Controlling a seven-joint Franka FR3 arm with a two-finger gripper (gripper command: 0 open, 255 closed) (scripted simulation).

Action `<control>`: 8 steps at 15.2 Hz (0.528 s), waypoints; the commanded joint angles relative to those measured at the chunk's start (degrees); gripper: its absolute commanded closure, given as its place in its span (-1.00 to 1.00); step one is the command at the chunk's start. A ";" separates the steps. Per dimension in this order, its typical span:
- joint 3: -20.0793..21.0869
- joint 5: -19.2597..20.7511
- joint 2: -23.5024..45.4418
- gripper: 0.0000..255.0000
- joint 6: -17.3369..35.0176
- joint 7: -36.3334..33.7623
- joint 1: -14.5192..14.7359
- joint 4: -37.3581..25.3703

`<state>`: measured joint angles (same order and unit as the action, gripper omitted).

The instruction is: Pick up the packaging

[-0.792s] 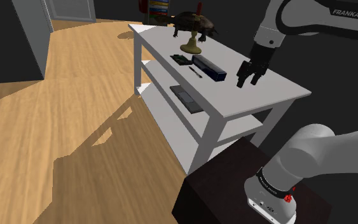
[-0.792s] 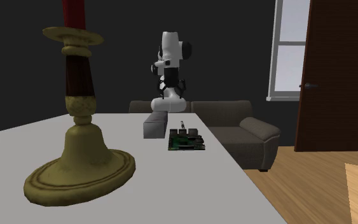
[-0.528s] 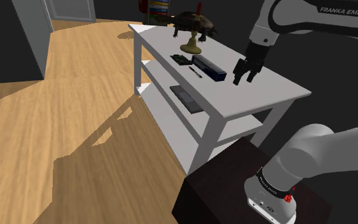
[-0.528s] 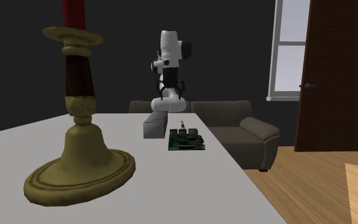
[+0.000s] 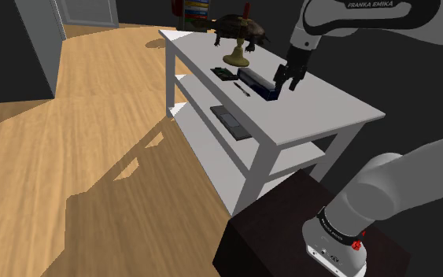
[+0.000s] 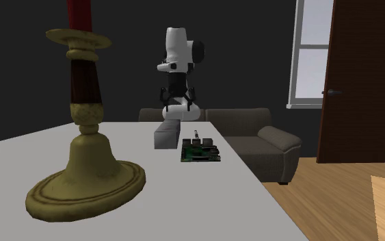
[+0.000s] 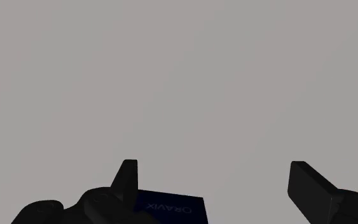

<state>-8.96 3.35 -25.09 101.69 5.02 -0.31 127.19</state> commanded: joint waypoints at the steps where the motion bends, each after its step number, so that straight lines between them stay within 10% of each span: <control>1: -0.81 -0.28 5.03 -1.00 1.57 1.64 0.32 -3.75; 8: -3.04 -2.37 20.71 -1.00 3.31 7.78 0.49 -18.40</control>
<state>-11.62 1.37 -6.79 104.96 11.67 0.27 111.28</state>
